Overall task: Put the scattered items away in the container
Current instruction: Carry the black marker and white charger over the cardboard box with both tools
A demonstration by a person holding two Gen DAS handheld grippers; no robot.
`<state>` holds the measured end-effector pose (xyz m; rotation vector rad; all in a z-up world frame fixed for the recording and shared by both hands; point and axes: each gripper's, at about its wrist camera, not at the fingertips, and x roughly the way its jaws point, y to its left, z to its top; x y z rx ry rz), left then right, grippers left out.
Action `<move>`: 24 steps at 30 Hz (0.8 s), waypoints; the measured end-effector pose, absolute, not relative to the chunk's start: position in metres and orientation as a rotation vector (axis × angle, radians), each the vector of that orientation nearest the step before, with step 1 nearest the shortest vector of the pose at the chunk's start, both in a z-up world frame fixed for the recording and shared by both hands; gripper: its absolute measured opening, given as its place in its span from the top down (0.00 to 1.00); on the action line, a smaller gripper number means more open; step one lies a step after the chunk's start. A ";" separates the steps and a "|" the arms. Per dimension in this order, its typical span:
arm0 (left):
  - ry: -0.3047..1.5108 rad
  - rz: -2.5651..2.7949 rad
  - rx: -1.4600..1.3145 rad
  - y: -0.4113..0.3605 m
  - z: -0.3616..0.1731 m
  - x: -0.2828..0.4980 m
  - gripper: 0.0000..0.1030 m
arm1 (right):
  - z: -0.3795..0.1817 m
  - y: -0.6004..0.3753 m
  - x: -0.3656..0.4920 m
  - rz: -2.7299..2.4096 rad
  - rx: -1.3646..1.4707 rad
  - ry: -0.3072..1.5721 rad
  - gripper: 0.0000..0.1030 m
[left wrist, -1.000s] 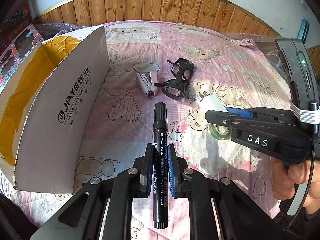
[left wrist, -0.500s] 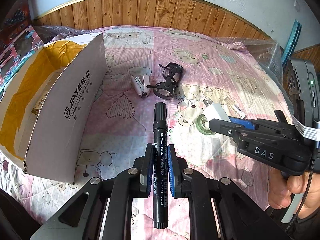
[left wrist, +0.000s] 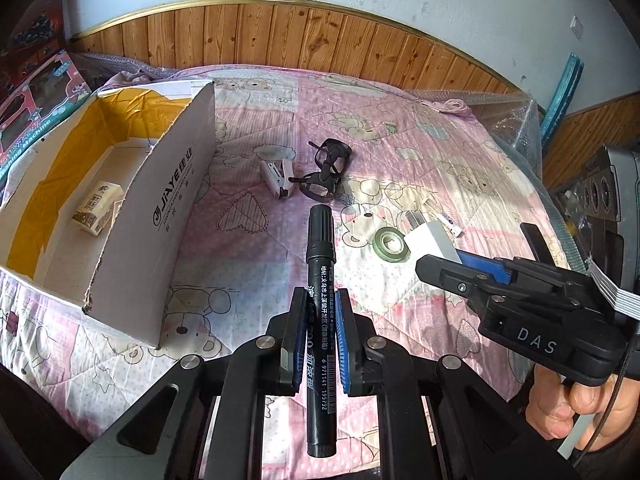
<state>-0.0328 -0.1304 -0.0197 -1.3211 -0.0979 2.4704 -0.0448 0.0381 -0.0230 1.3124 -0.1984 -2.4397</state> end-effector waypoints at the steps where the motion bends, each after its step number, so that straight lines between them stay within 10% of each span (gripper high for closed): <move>1: -0.106 2.471 -1.318 -0.133 -0.019 -0.031 0.86 | -0.022 0.036 -0.043 -2.439 1.315 -0.201 0.69; 24: -0.265 2.492 -1.231 -0.203 0.004 -0.028 0.86 | 0.023 -0.042 -0.031 -2.395 1.233 -0.094 0.69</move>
